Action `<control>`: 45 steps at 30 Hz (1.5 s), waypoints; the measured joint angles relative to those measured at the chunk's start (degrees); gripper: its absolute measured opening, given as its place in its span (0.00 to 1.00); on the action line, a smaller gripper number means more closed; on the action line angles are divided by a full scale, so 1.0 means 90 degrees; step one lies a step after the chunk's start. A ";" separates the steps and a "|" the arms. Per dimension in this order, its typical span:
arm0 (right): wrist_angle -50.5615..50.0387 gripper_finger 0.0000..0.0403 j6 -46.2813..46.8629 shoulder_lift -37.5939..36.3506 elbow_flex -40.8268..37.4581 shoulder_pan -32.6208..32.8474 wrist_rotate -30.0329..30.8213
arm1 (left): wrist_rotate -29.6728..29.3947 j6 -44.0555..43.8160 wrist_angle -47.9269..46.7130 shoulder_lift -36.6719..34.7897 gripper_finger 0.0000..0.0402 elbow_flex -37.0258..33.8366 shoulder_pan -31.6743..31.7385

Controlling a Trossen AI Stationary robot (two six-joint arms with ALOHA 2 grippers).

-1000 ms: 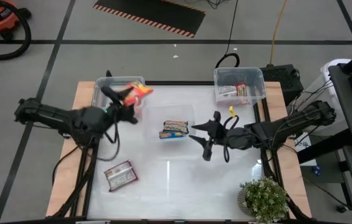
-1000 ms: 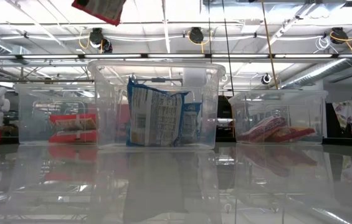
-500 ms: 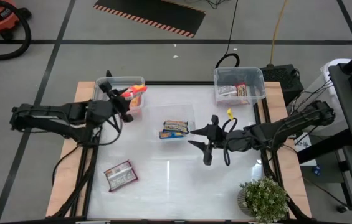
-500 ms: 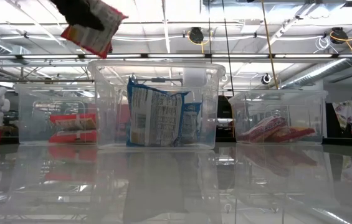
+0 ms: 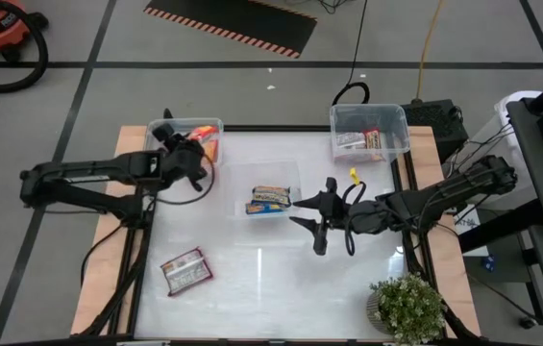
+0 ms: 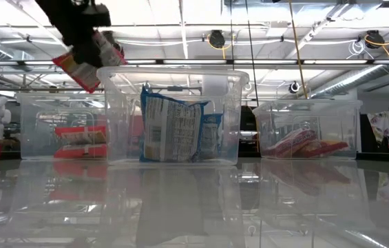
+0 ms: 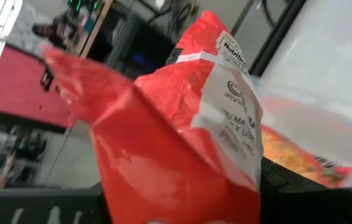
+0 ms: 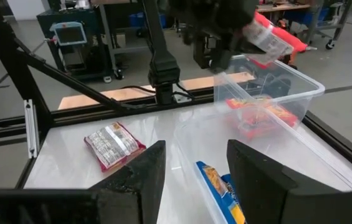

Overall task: Sort Maruchan noodles
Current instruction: Put the orange noodle pack into the top left transparent bin, then put the red noodle pack into the top right transparent bin

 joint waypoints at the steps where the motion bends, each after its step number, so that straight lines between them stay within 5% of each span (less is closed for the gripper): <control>1: 0.0003 0.41 0.0000 0.0000 0.0000 0.0000 0.0001 | 0.0000 0.0001 0.0001 0.0085 0.38 0.0000 0.0130; 16: -0.0004 0.41 -0.0110 0.0000 0.0000 -0.0049 0.0002 | 0.0535 -0.0243 -0.0004 0.1133 0.39 0.0000 0.1389; 26: -0.0014 0.41 -0.0119 0.0000 0.0000 -0.0049 0.0002 | 0.1266 -0.0649 -0.0002 0.1099 0.61 0.0000 0.1462; 30: -0.0014 0.41 -0.0119 0.0000 0.0000 -0.0049 0.0002 | 0.1934 -0.0746 -0.0006 0.0966 0.63 0.0000 0.1439; 36: -0.0012 0.41 -0.0119 0.0000 0.0000 -0.0049 0.0002 | 0.2069 -0.1008 -0.0212 0.0503 0.63 0.0007 0.1209; 45: -0.0007 0.41 -0.0168 0.0000 0.0000 -0.0049 0.0000 | 0.3038 -0.2023 -0.0326 -0.1099 0.63 0.0151 0.0415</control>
